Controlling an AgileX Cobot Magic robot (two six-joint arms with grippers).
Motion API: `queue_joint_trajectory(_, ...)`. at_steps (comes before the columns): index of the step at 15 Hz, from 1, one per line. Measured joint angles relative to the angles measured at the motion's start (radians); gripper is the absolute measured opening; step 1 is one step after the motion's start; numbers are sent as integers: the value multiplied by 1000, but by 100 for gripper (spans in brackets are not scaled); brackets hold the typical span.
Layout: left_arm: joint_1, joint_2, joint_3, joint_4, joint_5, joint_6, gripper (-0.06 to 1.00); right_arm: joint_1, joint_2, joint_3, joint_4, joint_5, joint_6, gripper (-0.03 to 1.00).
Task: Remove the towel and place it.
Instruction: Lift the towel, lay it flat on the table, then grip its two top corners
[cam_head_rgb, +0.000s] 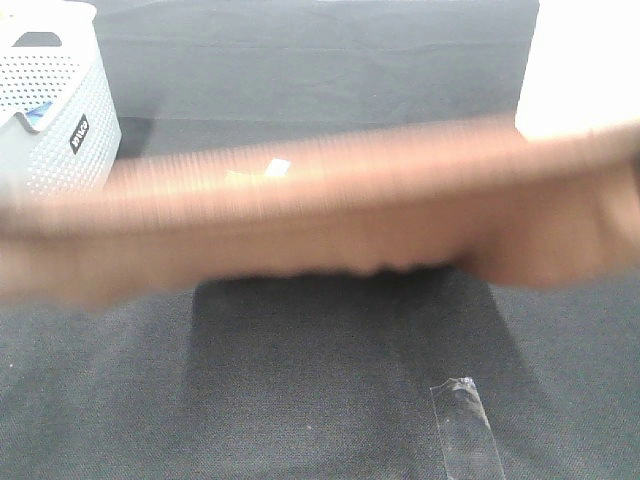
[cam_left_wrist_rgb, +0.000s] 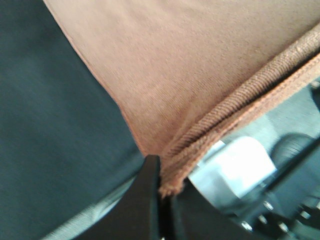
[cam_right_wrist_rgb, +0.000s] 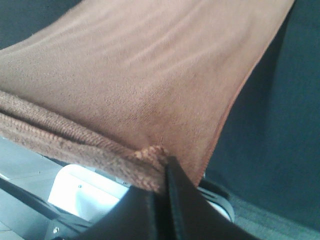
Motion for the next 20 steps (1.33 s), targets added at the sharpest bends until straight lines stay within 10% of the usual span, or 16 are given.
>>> queue_joint_trajectory(7,10,-31,265,-143,2,-5,0,-3,-139,231,54,8,66,1)
queue_joint_trajectory(16,6,33,285,-152,22,-23,0,-7,43,368,51,-7,52,1)
queue_joint_trajectory(20,-142,244,285,-135,10,-39,0,-7,207,369,1,-7,13,1)
